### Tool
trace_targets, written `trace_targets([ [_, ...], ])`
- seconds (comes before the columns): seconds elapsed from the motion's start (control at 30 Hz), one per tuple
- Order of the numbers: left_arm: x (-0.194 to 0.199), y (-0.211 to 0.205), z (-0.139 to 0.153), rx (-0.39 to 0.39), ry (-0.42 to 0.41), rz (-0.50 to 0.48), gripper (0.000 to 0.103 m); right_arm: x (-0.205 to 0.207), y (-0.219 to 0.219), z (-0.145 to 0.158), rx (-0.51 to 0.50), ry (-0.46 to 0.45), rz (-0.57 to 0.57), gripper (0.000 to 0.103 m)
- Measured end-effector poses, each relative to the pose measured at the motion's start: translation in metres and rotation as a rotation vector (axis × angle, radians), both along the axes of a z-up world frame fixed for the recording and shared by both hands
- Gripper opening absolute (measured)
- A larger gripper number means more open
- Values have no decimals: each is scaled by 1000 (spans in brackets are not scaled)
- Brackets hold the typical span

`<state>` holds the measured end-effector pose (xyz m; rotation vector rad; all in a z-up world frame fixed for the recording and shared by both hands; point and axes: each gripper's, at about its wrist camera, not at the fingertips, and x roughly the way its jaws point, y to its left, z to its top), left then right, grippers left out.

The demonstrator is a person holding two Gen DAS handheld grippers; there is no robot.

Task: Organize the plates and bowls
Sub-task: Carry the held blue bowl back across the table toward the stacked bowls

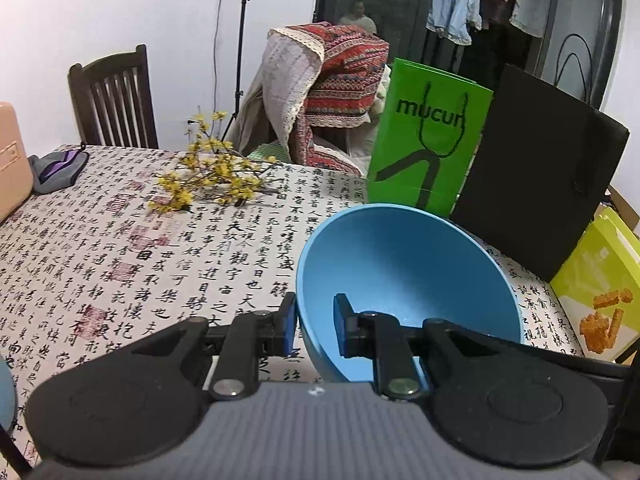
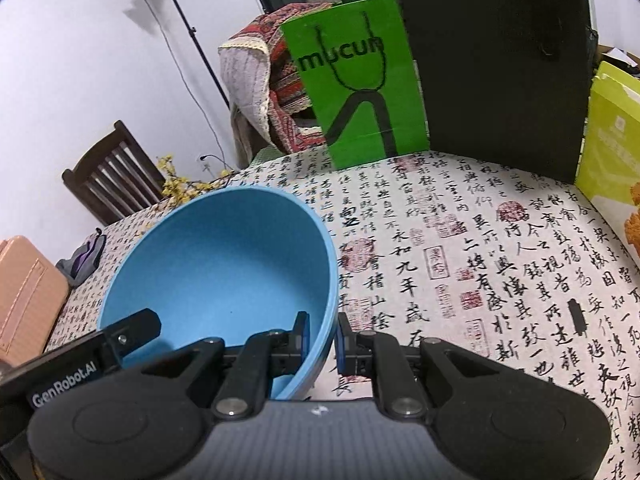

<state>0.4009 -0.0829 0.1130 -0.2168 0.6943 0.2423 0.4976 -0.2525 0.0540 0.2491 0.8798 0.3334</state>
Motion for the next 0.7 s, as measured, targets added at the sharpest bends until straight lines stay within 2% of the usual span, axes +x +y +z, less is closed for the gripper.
trace_targets([
  [0.7,-31,48,6,-2,-10,91,19,-15,54,6,-2,-9,99,12],
])
